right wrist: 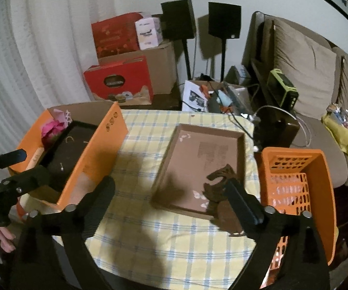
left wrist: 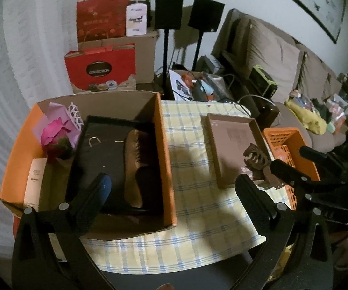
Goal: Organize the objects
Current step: 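Move both tools to the carved wooden comb in the brown tray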
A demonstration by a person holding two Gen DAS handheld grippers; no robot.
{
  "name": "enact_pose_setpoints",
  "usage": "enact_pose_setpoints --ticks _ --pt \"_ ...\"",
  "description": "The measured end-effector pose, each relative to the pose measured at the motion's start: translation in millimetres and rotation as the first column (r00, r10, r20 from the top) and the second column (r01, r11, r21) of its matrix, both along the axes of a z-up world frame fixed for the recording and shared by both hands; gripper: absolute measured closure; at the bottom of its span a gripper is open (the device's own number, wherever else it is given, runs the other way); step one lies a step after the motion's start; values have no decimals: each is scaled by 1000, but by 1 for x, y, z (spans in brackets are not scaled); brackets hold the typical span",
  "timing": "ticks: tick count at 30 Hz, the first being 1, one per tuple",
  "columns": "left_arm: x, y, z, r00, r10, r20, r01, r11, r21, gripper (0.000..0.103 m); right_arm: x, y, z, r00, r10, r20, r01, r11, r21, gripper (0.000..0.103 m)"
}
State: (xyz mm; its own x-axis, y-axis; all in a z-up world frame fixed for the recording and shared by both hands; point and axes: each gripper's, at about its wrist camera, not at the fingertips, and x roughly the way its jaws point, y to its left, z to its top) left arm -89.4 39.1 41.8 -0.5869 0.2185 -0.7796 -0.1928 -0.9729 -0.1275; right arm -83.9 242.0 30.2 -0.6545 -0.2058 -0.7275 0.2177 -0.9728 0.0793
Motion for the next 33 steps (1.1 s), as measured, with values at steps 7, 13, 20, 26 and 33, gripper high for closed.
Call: enact_pose_setpoints --ticks 7,13,20,26,33 --pt "0 28 -7 999 -32 7 32 999 -13 0 3 24 -5 999 -38 10 39 999 -9 1" --pt "-1 48 -14 999 -49 14 50 999 -23 0 5 49 -10 997 -72 20 73 997 -30 1" --pt "-13 67 -31 992 -84 91 78 994 76 1 3 89 -19 988 -151 39 153 987 -52 1" --pt "-20 90 -46 983 -122 136 109 989 96 4 -2 120 -38 975 -204 86 212 972 -97 2" --pt "-31 116 -63 970 -152 187 132 984 117 9 -5 133 -66 968 -202 149 223 965 -140 12"
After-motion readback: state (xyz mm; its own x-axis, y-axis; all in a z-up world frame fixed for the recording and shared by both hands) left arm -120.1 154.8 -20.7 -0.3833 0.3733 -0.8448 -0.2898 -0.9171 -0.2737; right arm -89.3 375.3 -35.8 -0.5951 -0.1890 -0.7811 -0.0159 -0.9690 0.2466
